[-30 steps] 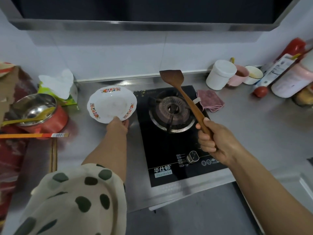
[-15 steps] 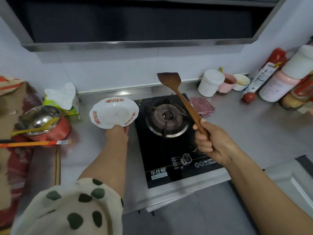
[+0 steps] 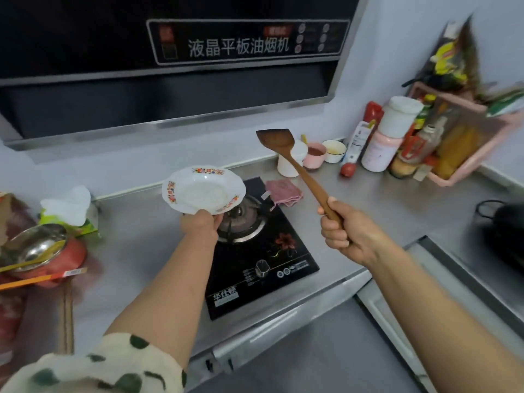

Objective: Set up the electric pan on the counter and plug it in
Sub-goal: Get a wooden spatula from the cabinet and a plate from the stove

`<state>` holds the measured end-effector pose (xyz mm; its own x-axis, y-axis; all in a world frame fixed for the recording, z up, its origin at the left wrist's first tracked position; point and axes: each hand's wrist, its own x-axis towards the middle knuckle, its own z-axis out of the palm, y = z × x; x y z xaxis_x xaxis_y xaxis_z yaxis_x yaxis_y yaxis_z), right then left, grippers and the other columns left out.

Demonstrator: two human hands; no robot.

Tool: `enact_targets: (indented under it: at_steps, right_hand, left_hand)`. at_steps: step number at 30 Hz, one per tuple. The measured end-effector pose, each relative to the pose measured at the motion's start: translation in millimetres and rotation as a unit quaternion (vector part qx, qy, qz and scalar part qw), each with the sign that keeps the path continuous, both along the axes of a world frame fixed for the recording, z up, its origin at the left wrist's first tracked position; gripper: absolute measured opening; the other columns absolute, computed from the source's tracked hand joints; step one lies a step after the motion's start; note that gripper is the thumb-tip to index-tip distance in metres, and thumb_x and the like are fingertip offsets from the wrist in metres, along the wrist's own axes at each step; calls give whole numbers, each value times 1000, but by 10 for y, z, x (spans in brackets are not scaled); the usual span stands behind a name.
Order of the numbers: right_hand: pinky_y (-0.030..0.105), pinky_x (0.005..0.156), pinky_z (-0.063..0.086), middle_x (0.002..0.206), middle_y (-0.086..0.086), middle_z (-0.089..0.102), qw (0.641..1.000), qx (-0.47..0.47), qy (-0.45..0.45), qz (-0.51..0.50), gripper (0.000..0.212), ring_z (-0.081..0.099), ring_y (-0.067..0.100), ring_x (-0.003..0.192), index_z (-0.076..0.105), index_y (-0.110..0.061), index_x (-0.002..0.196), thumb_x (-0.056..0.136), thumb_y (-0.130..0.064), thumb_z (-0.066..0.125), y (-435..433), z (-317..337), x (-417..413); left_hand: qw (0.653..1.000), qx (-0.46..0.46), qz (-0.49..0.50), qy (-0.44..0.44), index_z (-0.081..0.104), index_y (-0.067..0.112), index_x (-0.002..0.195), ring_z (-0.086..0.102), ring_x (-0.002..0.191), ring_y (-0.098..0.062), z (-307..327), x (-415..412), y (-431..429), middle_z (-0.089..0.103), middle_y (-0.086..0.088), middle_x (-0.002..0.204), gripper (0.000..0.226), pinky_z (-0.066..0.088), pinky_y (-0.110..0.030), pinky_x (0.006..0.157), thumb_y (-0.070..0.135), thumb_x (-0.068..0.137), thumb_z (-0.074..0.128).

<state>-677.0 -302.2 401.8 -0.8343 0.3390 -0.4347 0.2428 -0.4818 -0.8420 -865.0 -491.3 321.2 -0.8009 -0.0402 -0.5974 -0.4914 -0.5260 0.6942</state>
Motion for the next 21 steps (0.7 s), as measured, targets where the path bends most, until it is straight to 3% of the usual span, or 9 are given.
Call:
enact_targets:
  at_steps: [5,11,13,15,21]
  right_hand:
    - [10,27,16,41,-3,34,999,-10,3,-44,34,22,4,26,46,-10,81,102,-31,30,539,120,539]
    - [11,27,17,41,-3,36,996,6,-22,-87,33,23,5,26,46,-10,82,102,-31,30,1441,155,1158]
    - [11,26,16,41,-3,36,995,15,-27,-99,33,23,4,27,47,-10,82,102,-31,30,1714,170,1295]
    - [11,26,16,42,-2,35,993,19,-36,-108,33,22,5,27,47,-11,82,102,-32,31,2031,184,1453]
    - [12,26,15,42,-2,34,991,21,-49,-127,34,21,4,27,46,-10,81,102,-31,29,2778,248,1721]
  left_hand:
    - [998,-6,-61,5,55,6,128,66,85,-26,178,449,820,64,-18,124,39,59,-32,71,-5,91,49]
    - [989,16,-149,-3,53,5,133,63,109,-31,225,1090,1994,60,-19,130,41,54,-33,79,-4,93,49]
    - [985,25,-168,-8,53,5,132,64,109,-30,221,1275,2343,61,-18,129,43,59,-33,72,-6,91,50]
    - [983,17,-183,-12,54,5,132,67,96,-28,204,1466,2735,62,-19,126,44,60,-31,59,-9,91,47]
    - [973,-7,-228,-24,55,6,128,68,76,-26,84,1725,3669,66,-19,116,47,61,-34,53,-14,87,43]
